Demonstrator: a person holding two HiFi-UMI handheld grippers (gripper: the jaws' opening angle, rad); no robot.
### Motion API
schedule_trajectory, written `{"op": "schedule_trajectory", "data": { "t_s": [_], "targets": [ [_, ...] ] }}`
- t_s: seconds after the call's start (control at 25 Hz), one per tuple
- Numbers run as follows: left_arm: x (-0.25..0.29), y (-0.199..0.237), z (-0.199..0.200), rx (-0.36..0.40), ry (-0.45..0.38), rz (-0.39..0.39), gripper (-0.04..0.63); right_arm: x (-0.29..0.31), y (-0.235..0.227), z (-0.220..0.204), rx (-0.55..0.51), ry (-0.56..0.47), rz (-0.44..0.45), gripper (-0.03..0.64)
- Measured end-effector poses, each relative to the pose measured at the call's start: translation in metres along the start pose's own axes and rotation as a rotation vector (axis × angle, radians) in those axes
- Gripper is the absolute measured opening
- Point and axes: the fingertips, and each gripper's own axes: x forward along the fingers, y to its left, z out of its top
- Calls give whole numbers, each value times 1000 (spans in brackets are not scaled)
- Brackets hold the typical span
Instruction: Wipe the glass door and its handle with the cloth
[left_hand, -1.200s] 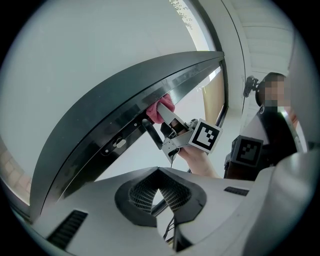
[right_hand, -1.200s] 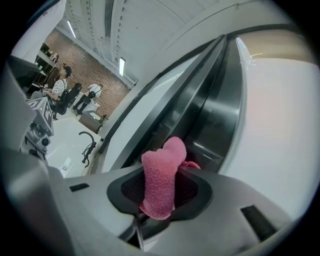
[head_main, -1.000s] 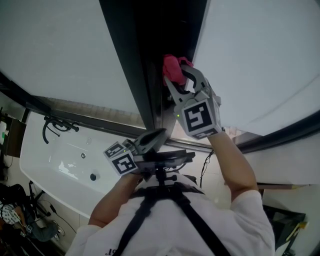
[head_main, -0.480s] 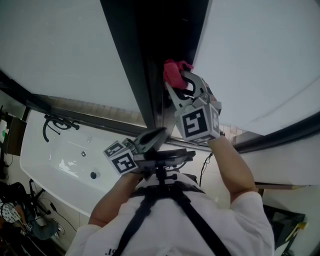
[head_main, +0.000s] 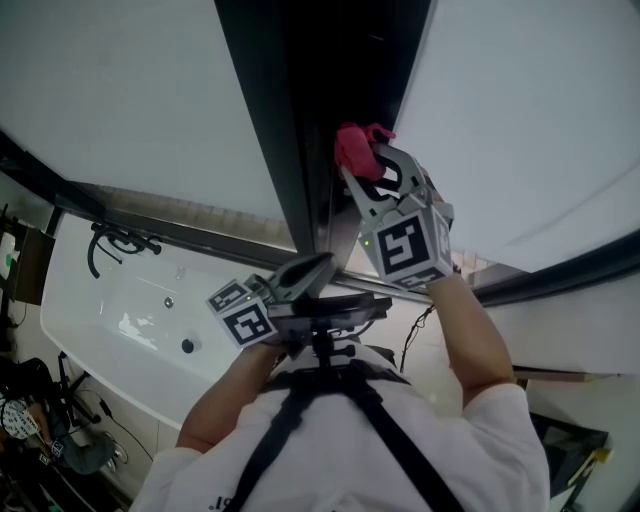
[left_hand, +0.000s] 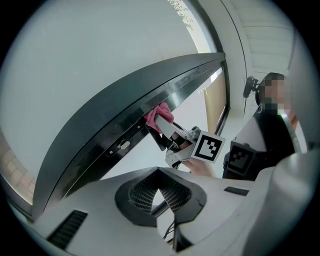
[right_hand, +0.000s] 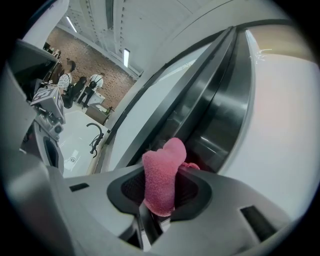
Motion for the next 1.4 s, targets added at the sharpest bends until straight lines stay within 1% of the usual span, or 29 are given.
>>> {"op": "schedule_trajectory", "data": {
  "t_s": [0.16,0.28,0.52,0.72,0.8,0.88,1.0,1.08,1.24,1.4],
  "targets": [
    [0,0,-2,0,0,-1,-8,-5,2,-8,32,5,6,106],
    [0,0,-1,-1,-2,-2,-8,-11,2,-11,35,7,14,106],
    [-1,0,-1,-3,-5,0,-8,-19,2,-14,35,8,-1,106],
    [-2,2,-1,-8,-4,1,-8,-26,2,-14,-71,53,14,106],
    [-1,2,-1,-10,0,-2,-8,-28,2,-15,-80,57,17,106],
    [0,2,-2,-12,3,-6,-8,-33,-1,-19,-57,55,4,106],
    [0,2,-2,-16,5,-8,-8,-45,-10,-28,31,49,-31,106],
    [1,3,-3,-13,7,-5,-8,-54,-17,-35,70,52,-55,106],
    [7,3,-3,18,12,13,-8,-67,-25,-50,67,70,-87,106],
    [7,3,-4,14,19,9,-8,-73,-29,-55,121,69,-126,107]
  ]
}}
